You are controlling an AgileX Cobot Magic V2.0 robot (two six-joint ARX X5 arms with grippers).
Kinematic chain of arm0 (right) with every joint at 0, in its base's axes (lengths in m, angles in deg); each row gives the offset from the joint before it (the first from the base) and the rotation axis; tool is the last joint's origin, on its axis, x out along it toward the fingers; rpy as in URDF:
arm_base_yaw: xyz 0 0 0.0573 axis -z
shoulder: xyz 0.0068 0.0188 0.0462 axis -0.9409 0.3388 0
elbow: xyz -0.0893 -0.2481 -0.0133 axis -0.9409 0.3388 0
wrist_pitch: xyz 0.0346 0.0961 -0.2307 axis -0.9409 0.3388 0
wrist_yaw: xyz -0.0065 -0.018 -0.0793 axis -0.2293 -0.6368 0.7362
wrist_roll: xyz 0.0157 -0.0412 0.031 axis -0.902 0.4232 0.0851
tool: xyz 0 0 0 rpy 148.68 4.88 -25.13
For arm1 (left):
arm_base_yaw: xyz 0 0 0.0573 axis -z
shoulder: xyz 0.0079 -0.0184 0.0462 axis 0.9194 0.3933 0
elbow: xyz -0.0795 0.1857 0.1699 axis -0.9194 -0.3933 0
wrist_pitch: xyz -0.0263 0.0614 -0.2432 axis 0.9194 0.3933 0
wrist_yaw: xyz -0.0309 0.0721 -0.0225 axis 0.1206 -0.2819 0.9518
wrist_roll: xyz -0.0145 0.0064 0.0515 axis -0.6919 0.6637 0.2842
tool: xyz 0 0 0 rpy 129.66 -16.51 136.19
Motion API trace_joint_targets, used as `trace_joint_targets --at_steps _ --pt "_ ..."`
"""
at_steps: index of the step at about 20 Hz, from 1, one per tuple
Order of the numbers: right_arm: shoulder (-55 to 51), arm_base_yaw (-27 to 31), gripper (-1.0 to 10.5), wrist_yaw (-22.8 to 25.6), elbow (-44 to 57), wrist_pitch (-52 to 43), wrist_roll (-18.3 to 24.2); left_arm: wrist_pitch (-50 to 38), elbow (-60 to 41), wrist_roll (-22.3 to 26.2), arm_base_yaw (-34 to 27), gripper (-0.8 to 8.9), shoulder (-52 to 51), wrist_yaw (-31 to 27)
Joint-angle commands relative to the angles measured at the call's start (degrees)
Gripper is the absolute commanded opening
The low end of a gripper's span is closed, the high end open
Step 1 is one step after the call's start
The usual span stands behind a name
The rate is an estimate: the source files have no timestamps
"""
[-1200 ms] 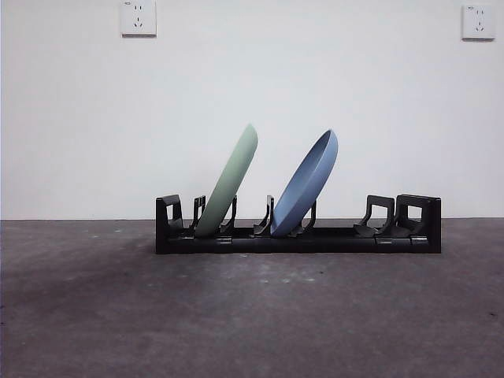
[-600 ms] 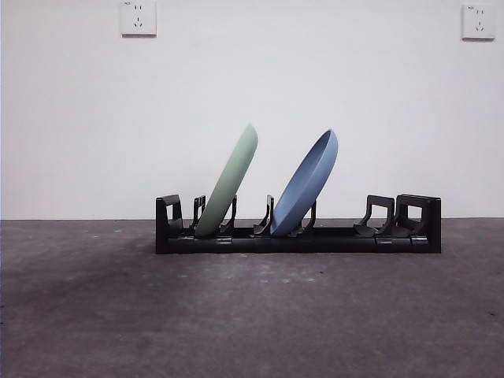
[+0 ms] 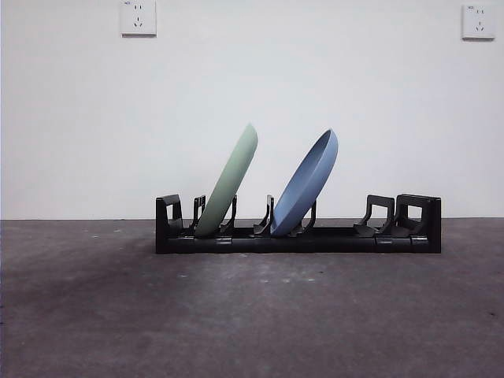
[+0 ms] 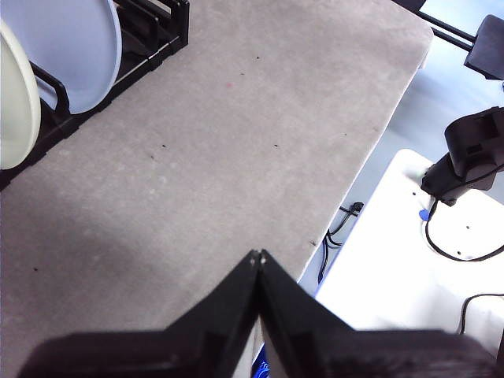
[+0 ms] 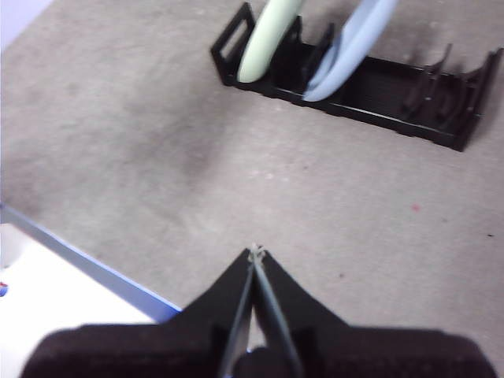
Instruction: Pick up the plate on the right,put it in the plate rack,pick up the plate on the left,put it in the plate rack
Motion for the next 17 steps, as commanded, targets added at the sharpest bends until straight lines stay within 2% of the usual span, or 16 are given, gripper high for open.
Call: trace_joint_targets --at_steps 1,5,9,12,16,17 --pt "0.5 -0.07 0.0 1.57 0.26 1.25 -0.42 -0.92 -0.11 -0.13 0.07 -0.04 0.13 -0.24" --pt "1.81 -0.07 0.0 5.05 0.24 1.25 -0.42 -4.22 -0.11 1.53 -0.02 -0.04 0.74 -2.43" --pt "3.63 -0.07 0.0 7.52 0.24 1.25 -0.42 -16.17 -0.13 9.38 -1.49 -0.04 0.31 -8.04" --pt "5.75 -0.07 0.0 8.39 0.24 1.25 -0.42 -23.23 -0.22 17.77 -10.32 -0.04 -1.6 -5.55" --pt "8.72 -0.07 0.0 8.98 0.24 1.25 -0.42 -24.37 -1.68 19.71 -27.56 -0.04 -6.69 4.94" --pt "9.57 -0.07 0.0 9.01 0.24 1.25 -0.42 -24.79 -2.89 20.24 -31.02 -0.04 -8.46 5.57"
